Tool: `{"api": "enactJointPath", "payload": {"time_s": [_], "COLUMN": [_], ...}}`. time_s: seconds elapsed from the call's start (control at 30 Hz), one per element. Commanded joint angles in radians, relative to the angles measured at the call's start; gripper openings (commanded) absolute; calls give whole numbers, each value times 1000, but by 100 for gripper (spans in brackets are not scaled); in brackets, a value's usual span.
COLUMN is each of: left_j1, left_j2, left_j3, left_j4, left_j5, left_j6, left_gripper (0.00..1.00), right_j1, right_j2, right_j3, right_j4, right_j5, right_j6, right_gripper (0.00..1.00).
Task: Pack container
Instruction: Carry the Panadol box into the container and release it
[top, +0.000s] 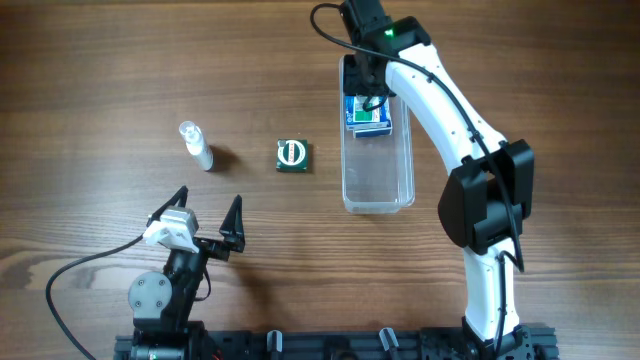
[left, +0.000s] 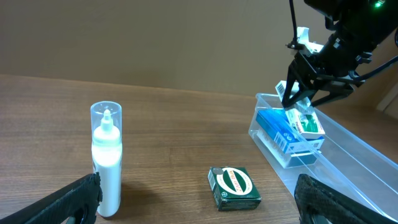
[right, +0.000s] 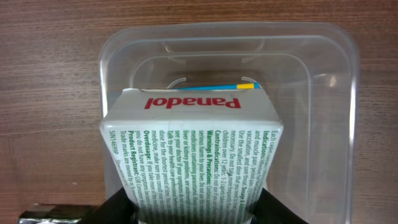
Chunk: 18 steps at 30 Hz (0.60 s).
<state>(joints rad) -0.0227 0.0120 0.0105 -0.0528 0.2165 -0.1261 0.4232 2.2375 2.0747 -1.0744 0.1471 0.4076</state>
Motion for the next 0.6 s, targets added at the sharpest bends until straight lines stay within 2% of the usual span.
{"api": "enactJointPath", "payload": {"time_s": [0.0, 0.07, 0.23, 0.43, 0.5, 0.57], "left_j1": [10, 10, 10, 10, 10, 10], "left_j2": [-9, -9, -9, -9, -9, -9], "left_j3": [-5, -5, -5, -5, -5, -5], "left_j4": [-4, -4, -4, -4, -4, -4], "left_j5": [-5, -5, -5, -5, -5, -5], "left_j6": [-10, -10, -10, -10, -10, -10], "left_gripper": [100, 100, 100, 100, 100, 100], "right_j1": [6, 6, 6, 6, 6, 6], "right_j2": [17, 17, 17, 16, 14, 2], "right_j3": [11, 11, 11, 12, 13, 16], "right_j4": [5, 5, 8, 20, 19, 22], "right_j5": [3, 3, 4, 11, 11, 26], "right_j6": [12, 12, 10, -14, -14, -16], "right_gripper": [50, 50, 64, 64, 56, 35]}}
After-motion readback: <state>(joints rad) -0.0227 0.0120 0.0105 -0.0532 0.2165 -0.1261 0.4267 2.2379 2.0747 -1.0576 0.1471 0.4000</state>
